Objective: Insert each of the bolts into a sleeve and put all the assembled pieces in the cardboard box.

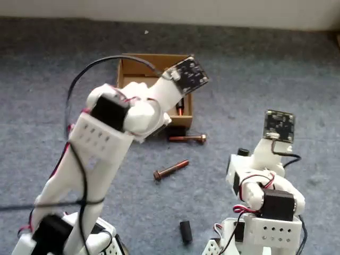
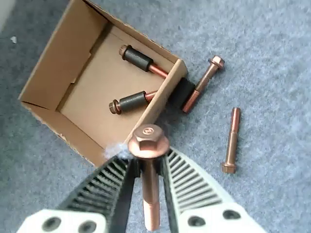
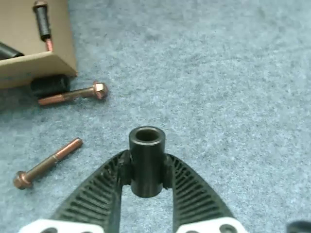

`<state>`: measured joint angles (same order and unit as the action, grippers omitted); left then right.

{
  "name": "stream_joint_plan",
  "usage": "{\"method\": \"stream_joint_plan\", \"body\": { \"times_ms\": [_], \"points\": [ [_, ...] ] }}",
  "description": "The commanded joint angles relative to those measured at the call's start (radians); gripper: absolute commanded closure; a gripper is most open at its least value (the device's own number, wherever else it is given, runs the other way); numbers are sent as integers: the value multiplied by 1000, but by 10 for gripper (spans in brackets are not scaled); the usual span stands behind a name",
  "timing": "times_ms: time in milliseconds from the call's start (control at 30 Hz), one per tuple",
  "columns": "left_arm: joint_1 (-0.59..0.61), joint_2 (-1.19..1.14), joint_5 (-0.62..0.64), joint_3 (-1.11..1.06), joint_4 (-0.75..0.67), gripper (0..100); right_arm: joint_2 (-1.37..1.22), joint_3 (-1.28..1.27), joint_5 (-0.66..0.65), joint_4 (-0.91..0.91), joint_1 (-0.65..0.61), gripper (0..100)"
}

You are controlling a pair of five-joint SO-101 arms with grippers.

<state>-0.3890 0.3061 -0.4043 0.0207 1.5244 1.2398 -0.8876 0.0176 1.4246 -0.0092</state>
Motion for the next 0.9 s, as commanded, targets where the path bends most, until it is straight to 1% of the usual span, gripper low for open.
{"method": "stream_joint_plan", "body": {
  "times_ms": [0,100,200,300,400,467,600,867],
  "points": [
    [13,328,87,-183,-101,995,13,48,-3,-7,-130,994],
    [41,495,127,-294,-143,995,13,50,-3,-7,-211,994],
    [76,633,173,-357,-184,995,13,82,5,-8,-300,994],
    [114,753,221,-384,-224,995,13,142,71,-8,-400,994],
    [124,839,298,-384,-276,995,13,200,86,-8,-510,994],
    [124,875,325,-378,-318,995,13,217,87,-42,-570,994],
    [124,908,387,-386,-397,995,13,219,87,-136,-630,994],
    [116,917,563,-378,-405,994,21,222,83,-219,-840,994]
  ]
}}
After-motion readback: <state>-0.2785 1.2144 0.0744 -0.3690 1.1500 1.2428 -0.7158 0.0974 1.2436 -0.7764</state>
